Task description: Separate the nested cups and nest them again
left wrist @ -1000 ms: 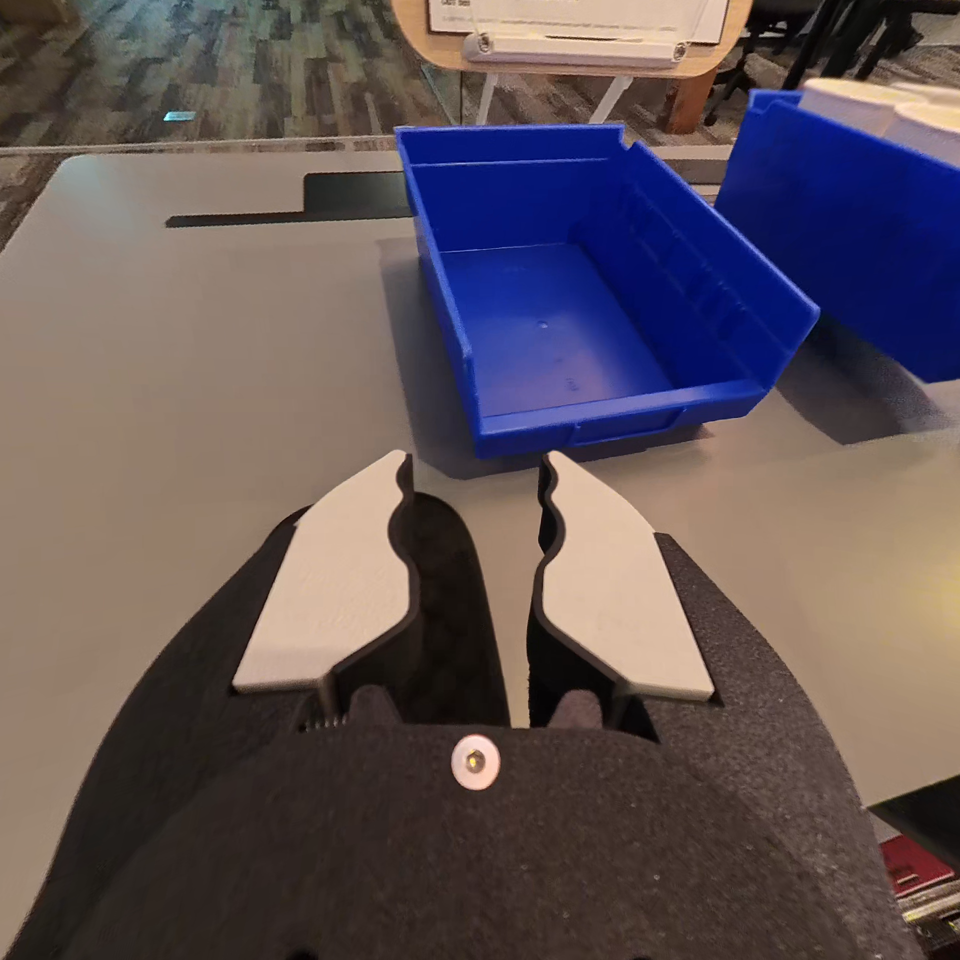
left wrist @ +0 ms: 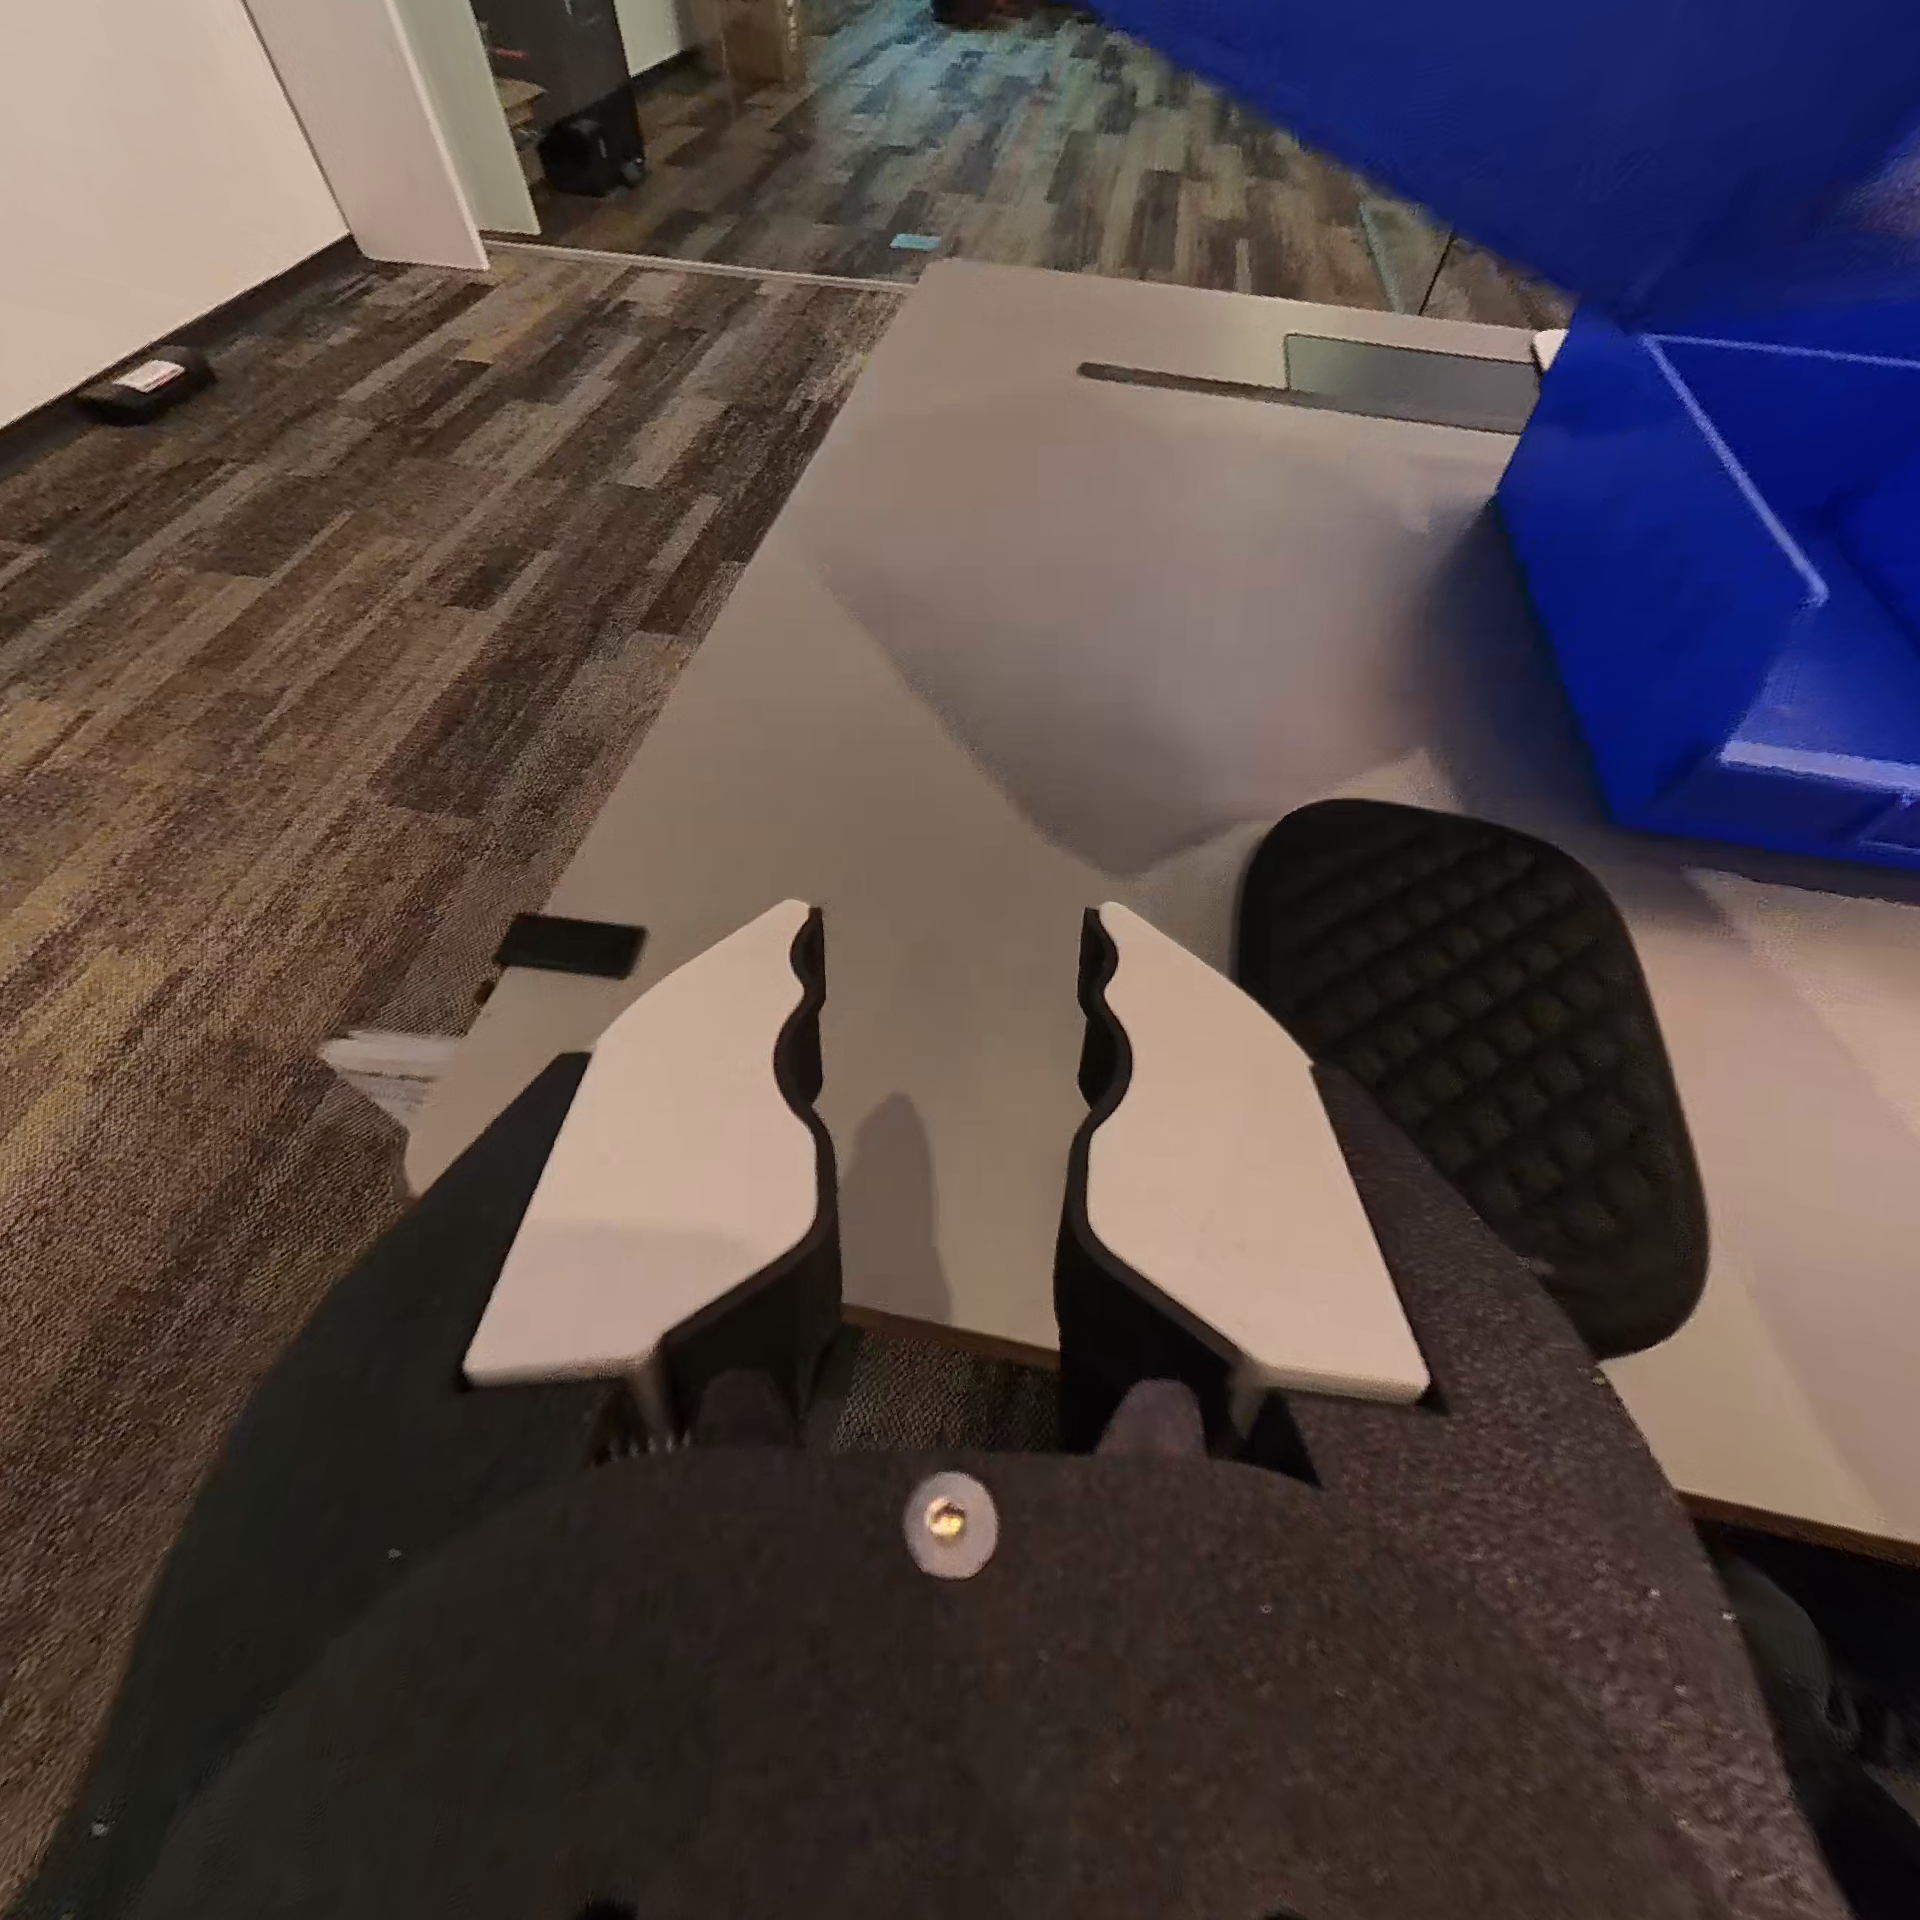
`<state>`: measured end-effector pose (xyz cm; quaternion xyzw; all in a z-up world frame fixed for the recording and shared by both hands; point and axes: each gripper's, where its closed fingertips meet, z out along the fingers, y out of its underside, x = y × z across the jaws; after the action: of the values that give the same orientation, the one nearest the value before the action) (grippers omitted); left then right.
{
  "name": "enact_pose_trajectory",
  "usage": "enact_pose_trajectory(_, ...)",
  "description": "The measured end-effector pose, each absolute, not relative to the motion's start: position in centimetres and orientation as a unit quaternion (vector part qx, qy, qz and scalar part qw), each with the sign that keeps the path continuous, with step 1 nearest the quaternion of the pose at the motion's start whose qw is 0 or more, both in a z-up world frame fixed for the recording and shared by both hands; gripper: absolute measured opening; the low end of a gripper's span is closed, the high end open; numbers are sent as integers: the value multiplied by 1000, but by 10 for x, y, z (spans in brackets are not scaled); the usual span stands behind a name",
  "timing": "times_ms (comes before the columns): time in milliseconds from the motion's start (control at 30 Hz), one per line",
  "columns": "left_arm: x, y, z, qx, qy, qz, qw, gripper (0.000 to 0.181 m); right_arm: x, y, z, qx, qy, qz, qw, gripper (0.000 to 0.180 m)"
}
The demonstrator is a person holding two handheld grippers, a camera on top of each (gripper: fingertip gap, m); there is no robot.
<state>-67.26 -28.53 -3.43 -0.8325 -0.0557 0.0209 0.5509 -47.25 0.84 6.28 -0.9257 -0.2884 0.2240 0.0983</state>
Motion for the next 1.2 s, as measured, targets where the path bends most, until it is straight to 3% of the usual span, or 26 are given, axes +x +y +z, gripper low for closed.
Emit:
enact_pose_trajectory(233,-694,-301,-50,-839,-75,25,539,47,-540,22,-12,-934,-283,186,109,5)
enact_pose_trajectory(667,-687,-302,-52,-840,-73,17,537,46,-541,12,-99,-956,-223,162,101,7)
enact_pose_trajectory(900,-669,-292,-52,-841,-57,6,539,47,-539,15,-81,-937,-260,177,152,16)
enact_pose_trajectory(1033,-665,-280,-58,-844,-53,2,534,47,-520,20,-57,-927,-299,129,188,38)
enact_pose_trajectory(1200,-663,-238,-54,-824,-62,-41,562,49,-484,21,-9,-886,-359,115,271,38)
